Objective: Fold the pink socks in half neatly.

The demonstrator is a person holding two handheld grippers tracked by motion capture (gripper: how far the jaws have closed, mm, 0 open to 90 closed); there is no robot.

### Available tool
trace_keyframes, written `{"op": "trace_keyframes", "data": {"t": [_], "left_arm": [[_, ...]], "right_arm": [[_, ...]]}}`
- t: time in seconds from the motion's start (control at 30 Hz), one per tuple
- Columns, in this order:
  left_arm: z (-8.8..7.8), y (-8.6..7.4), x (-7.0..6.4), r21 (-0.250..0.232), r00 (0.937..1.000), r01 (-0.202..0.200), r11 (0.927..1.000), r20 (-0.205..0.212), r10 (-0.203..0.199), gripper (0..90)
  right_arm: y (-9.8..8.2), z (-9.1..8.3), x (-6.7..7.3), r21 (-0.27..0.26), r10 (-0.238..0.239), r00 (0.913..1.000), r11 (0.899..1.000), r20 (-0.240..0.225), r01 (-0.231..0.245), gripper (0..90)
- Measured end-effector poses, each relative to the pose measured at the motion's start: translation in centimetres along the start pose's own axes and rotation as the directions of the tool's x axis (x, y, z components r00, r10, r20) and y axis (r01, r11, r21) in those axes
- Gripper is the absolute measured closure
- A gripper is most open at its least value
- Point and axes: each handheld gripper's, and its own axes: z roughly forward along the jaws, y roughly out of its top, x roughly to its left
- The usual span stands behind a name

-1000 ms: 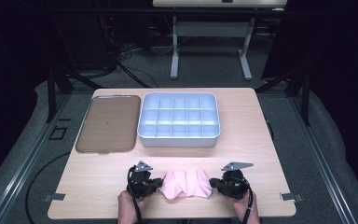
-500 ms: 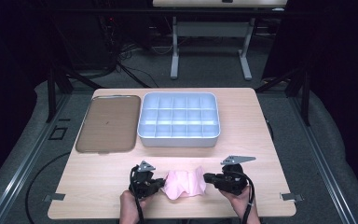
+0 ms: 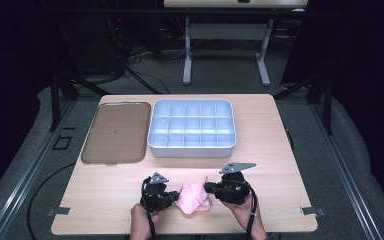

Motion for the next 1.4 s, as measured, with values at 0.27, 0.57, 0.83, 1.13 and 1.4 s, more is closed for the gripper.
{"op": "trace_keyframes", "data": {"t": [0.27, 0.57, 0.83, 1.13, 1.4], "left_arm": [[0.0, 0.0, 0.0, 0.001, 1.0, 0.003, 1.0, 0.002, -0.003, 85.9], [0.1, 0.0, 0.1, -0.001, 1.0, 0.005, 1.0, 0.002, -0.005, 85.9], [0.1, 0.0, 0.1, -0.003, 0.9999, 0.01, 0.9999, 0.002, -0.01, 85.8], [0.1, 0.0, 0.1, -0.003, 0.9999, 0.01, 0.9999, -0.002, -0.01, 85.7], [0.1, 0.0, 0.0, -0.002, 0.9999, 0.01, 1.0, -0.006, -0.01, 85.6]], "right_arm": [[0.7, 2.3, 1.6, 0.028, -0.052, 0.9985, 0.998, 0.016, 0.051, 85.3], [0.6, 4.8, 3.4, 0.066, -0.119, 0.9929, 0.991, -0.012, 0.119, 85.3], [-0.4, 5.9, 3.8, 0.097, -0.134, 0.9902, 0.986, -0.04, 0.137, 84.6], [-0.9, 3.2, 2.3, -0.016, -0.099, 0.9919, 0.995, -0.08, 0.098, 66.1], [-2.8, 3.1, 0.0, 0.053, -0.049, 0.9929, 0.998, 0.108, 0.043, 56.3]]}}
